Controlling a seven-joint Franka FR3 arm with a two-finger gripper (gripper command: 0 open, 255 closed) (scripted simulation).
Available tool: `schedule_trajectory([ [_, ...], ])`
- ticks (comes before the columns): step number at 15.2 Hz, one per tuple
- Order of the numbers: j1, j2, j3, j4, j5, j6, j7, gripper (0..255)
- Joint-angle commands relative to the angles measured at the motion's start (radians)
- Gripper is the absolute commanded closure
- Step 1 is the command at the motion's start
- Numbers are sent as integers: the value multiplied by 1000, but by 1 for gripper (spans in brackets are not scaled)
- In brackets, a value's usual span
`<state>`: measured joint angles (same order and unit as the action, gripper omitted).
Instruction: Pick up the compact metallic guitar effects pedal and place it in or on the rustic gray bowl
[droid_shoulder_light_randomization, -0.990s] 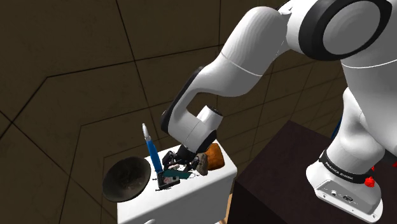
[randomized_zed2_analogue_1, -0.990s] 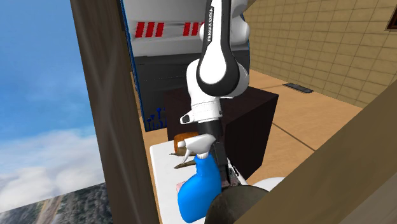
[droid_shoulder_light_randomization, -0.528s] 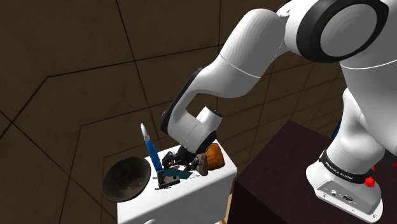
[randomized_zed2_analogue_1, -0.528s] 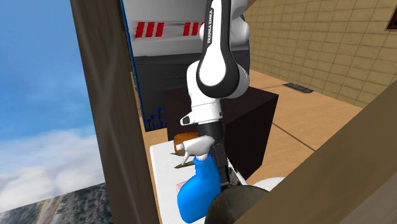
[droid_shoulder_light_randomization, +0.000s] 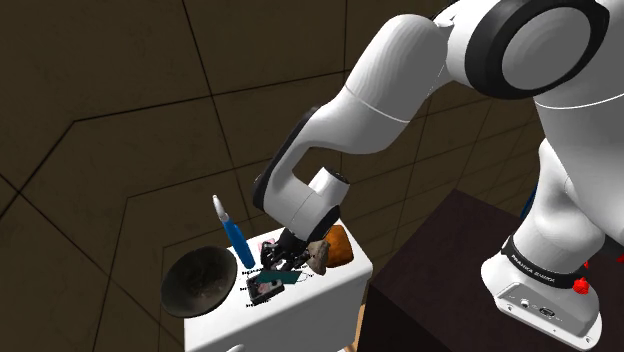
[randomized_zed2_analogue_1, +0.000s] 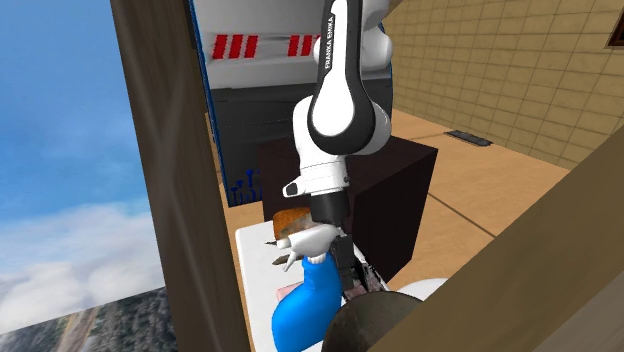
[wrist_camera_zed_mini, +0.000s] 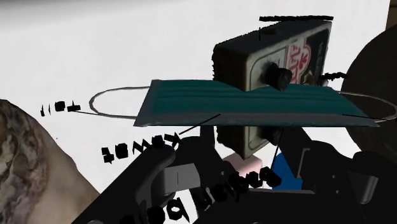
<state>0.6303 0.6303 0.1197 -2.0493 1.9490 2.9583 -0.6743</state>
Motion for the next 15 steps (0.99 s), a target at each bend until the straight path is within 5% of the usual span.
schedule_trajectory([
  [1, 0, 0, 0, 0, 0, 0, 0, 255],
  [15, -37, -178, 55, -122, -290, 30, 312, 255],
])
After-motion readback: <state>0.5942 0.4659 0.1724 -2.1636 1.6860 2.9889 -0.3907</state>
